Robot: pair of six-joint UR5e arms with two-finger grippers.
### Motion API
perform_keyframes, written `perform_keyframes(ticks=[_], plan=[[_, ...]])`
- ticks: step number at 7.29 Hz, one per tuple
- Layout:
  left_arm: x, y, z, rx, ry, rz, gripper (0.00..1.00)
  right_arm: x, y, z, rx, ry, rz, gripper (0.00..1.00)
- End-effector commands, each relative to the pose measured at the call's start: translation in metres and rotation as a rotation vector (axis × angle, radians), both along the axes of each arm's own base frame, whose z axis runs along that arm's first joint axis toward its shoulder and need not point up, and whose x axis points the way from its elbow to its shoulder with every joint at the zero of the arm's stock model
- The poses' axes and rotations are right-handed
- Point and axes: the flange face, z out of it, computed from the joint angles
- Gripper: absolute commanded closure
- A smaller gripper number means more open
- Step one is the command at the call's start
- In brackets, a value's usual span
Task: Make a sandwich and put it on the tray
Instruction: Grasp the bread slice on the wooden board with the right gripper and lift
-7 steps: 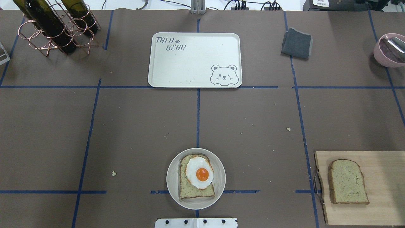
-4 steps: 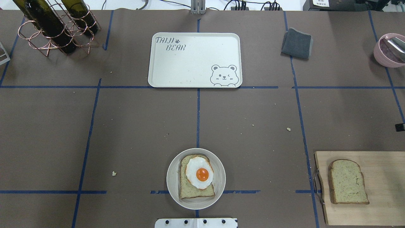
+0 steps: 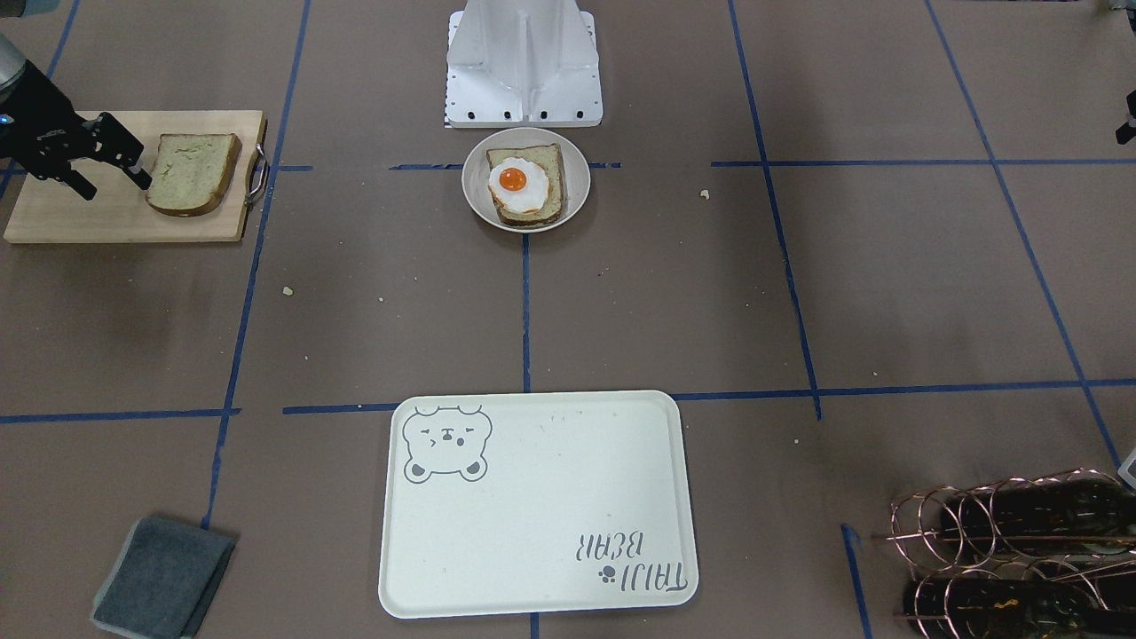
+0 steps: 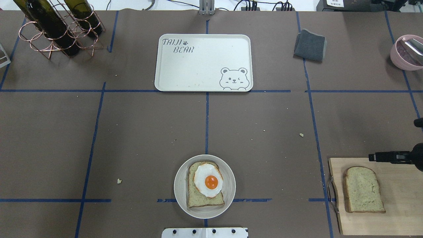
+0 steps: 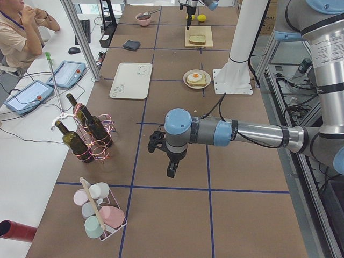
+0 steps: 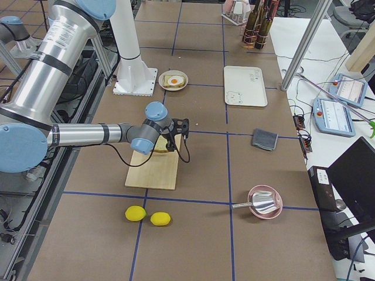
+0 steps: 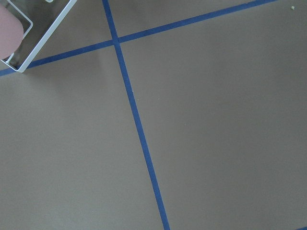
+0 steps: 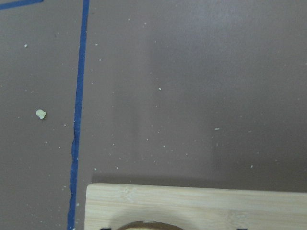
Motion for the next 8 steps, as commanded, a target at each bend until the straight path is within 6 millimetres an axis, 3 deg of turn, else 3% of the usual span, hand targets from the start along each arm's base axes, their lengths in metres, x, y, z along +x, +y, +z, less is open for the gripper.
perform_keyframes(ticks=[1,2,3,8], plan=[[0.000,0.000,0.000,0.000,0.000,0.000,0.00,-0.022,0.027,0.031,0.016,-0.018,-0.006,0.22],[0.000,0.000,0.000,-0.001,0.000,0.000,0.00,-0.018,0.033,0.036,0.021,-0.020,-0.011,0.24],[0.000,0.000,0.000,0.000,0.001,0.001,0.00,-0.021,0.038,0.039,0.018,-0.013,-0.028,0.34],[0.000,0.000,-0.001,0.003,0.002,0.001,0.00,-0.022,0.050,0.047,0.010,0.006,-0.065,0.49]])
